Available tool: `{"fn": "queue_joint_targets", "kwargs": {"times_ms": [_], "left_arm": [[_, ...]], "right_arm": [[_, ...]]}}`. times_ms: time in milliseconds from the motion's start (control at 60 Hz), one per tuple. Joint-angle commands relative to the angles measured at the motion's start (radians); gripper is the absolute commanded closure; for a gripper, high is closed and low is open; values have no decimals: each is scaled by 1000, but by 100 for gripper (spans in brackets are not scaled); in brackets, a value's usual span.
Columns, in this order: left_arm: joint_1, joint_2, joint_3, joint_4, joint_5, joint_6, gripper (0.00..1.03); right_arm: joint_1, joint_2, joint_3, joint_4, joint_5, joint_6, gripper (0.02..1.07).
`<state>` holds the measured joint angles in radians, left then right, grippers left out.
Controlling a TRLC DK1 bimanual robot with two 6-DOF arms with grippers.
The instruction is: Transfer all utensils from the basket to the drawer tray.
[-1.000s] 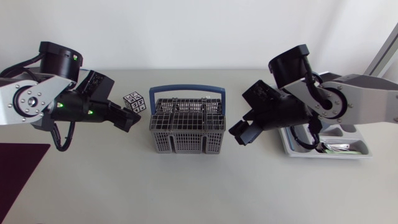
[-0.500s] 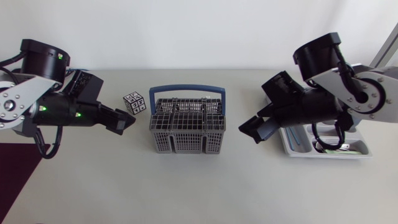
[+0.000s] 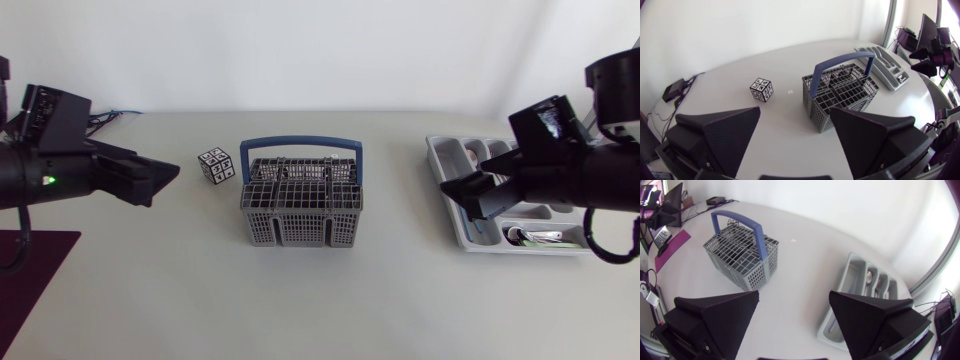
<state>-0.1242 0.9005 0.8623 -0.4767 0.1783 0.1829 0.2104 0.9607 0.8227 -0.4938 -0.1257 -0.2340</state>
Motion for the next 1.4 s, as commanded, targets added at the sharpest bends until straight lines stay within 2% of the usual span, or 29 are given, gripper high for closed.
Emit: {"fn": "queue_joint_targets", "kwargs": {"times_ms": [0,100,283,517,650,1383], "left_arm": [[9,-63,-45,13,-10,-3,5],[11,-117,-86,56,-36,-2,5],[17,-241,-161,125,-40,-3,5],[32,-388,-275,204,-42,1,5],[107,-465,-362,270,-49,-14,5],[120,-794,-740,426,-147,-141,5]], "right_arm": [[-6,-62,-54,-8,41,21,6],[-8,-119,-82,-12,113,21,6],[-48,-254,-149,15,158,18,6],[-77,-487,-312,155,248,10,6],[-92,-553,-377,191,237,32,6],[-192,-899,-755,448,143,203,6]]}}
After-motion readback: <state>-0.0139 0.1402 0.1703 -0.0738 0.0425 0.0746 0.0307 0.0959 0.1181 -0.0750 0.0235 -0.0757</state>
